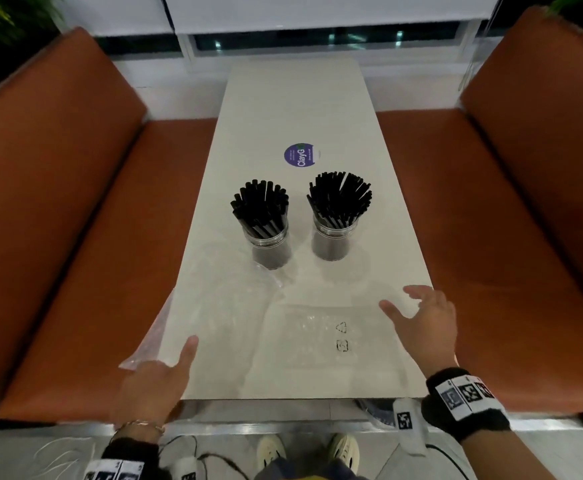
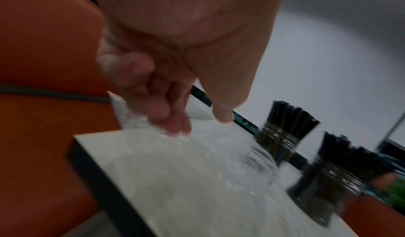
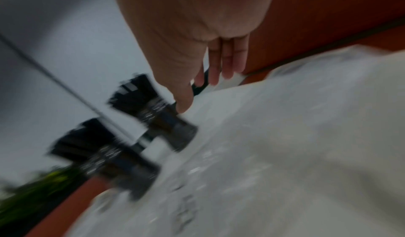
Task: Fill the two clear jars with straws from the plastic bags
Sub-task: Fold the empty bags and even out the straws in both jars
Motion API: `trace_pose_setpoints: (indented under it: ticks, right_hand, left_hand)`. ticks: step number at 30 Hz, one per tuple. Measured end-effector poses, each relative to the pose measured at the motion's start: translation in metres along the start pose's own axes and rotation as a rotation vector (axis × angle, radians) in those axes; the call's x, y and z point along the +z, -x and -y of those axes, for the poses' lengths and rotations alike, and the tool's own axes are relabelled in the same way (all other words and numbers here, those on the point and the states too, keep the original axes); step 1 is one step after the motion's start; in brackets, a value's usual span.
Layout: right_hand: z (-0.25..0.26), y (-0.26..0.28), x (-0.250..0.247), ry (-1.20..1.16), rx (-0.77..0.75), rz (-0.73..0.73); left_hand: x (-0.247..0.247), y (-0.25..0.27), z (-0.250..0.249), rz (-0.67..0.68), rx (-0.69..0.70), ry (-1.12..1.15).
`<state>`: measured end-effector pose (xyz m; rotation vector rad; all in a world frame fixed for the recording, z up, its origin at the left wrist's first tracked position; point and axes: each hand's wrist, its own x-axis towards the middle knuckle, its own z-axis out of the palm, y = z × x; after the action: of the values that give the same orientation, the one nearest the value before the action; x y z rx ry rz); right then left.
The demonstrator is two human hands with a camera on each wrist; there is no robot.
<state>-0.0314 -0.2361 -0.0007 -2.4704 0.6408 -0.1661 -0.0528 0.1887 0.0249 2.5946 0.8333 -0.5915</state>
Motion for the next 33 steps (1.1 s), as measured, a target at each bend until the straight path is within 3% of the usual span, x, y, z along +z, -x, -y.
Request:
trace_pose_setpoints:
  ticks: [4,8,13,16,19,21,26,30,33]
  right_hand:
    - [0.072,0.009,0.036,-0.169,-0.165,0.369]
    - [0.137,0.009,0.081,-0.220,-0.156,0.641]
    - [0.166,0.003,0.123,-0.391,-0.004,0.667]
    - [0.166,0.006,0.133,-0.487,0.048,0.646]
    - [0.170,0.015,0.132,-0.556,0.049,0.788]
    - [0.171,0.017,0.127,-0.590,0.061,0.821]
    - [0.158,0.009,0.104,-0.468,0.078,0.861]
    - [0.146,0.026,0.100,-0.377,0.064,0.991]
    - [0.140,0.035,0.104,-0.428,0.133,0.944]
  left_hand:
    - [0.012,0.012,0.037,0.395,-0.169,0.354]
    - [0.031,0.017,0.030,0.533,-0.195,0.673]
    - [0.038,0.016,0.025,0.502,-0.172,0.719]
    - [0.044,0.015,0.030,0.538,-0.194,0.903]
    - [0.051,0.014,0.041,0.601,-0.186,1.118]
    - [0.056,0.007,0.056,0.552,-0.210,1.183]
    - [0.044,-0.019,0.115,0.318,-0.235,1.104]
    - [0.040,-0.030,0.135,0.296,-0.226,1.211]
    - [0.045,-0.035,0.146,0.373,-0.252,1.376]
